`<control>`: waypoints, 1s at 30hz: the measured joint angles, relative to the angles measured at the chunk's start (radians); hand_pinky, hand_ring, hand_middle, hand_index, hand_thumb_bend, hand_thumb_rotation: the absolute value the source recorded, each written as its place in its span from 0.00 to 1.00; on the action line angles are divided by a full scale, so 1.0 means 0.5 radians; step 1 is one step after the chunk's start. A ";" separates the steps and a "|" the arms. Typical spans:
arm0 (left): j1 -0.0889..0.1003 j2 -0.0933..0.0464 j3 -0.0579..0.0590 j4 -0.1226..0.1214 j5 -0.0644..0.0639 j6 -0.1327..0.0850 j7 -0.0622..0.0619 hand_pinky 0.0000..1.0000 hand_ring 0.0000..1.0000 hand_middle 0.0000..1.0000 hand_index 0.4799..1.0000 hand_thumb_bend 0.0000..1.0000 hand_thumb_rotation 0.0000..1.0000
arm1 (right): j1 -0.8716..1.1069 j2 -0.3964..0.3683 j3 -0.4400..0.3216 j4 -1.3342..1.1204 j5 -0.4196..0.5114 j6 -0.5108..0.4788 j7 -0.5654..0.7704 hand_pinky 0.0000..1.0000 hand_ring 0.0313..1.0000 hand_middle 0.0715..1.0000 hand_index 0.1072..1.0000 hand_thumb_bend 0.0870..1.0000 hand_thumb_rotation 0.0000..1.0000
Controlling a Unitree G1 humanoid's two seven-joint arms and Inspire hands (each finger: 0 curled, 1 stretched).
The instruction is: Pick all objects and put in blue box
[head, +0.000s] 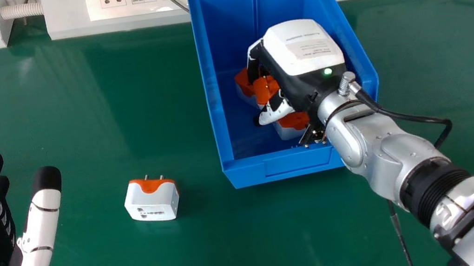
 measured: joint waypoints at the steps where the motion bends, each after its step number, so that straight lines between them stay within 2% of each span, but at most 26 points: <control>1: -0.003 0.000 -0.001 0.000 0.001 0.000 0.000 1.00 1.00 1.00 1.00 0.58 0.80 | 0.000 -0.002 0.007 -0.032 -0.001 0.019 0.003 0.65 0.76 0.80 0.75 0.50 0.37; 4: 0.000 -0.003 -0.005 0.000 0.006 0.003 0.002 1.00 1.00 1.00 1.00 0.58 0.80 | 0.002 -0.018 0.028 -0.149 -0.005 0.073 0.019 0.79 0.91 0.96 0.92 0.55 0.42; 6: 0.003 -0.010 -0.011 -0.001 0.006 0.015 0.004 1.00 1.00 1.00 1.00 0.58 0.80 | 0.006 -0.026 0.044 -0.225 -0.009 0.122 0.027 0.85 0.97 0.99 0.98 0.57 0.46; 10: 0.008 -0.015 -0.039 -0.001 0.008 0.016 0.007 1.00 1.00 1.00 1.00 0.57 0.80 | 0.052 -0.035 0.061 -0.401 -0.009 0.213 0.055 0.89 1.00 1.00 1.00 0.57 0.44; 13: 0.006 -0.019 -0.043 -0.001 0.023 0.017 0.019 1.00 1.00 1.00 1.00 0.59 0.81 | 0.135 -0.051 0.056 -0.566 -0.007 0.290 0.075 0.90 1.00 1.00 1.00 0.49 0.41; 17: 0.003 -0.018 -0.048 -0.002 0.020 0.038 0.024 1.00 1.00 1.00 1.00 0.61 0.80 | 0.332 -0.109 0.031 -0.956 -0.013 0.384 0.089 0.82 0.96 1.00 0.98 0.42 0.31; 19: 0.005 -0.019 -0.052 -0.003 0.016 0.053 0.023 1.00 1.00 1.00 1.00 0.61 0.81 | 0.450 -0.142 0.006 -1.205 -0.042 0.417 0.092 0.84 0.97 1.00 0.98 0.37 0.25; 21: 0.008 -0.023 -0.054 -0.003 0.016 0.057 0.024 1.00 1.00 1.00 1.00 0.61 0.82 | 0.578 -0.175 -0.032 -1.459 -0.048 0.416 0.091 0.81 0.94 0.98 0.95 0.36 0.21; 24: 0.019 -0.031 -0.057 -0.002 0.015 0.061 0.024 1.00 1.00 1.00 1.00 0.62 0.82 | 0.795 -0.203 -0.098 -1.827 -0.052 0.408 0.087 0.81 0.94 0.98 0.95 0.32 0.19; 27: 0.024 -0.033 -0.058 -0.001 0.019 0.055 0.026 1.00 1.00 1.00 1.00 0.61 0.84 | 1.033 -0.245 -0.158 -2.180 -0.041 0.357 0.108 0.83 0.96 1.00 0.97 0.26 0.28; 30: 0.037 -0.035 -0.059 0.004 0.021 0.043 0.028 1.00 1.00 1.00 1.00 0.59 0.83 | 1.275 -0.283 -0.193 -2.456 -0.039 0.256 0.114 0.85 0.97 1.00 0.98 0.26 0.33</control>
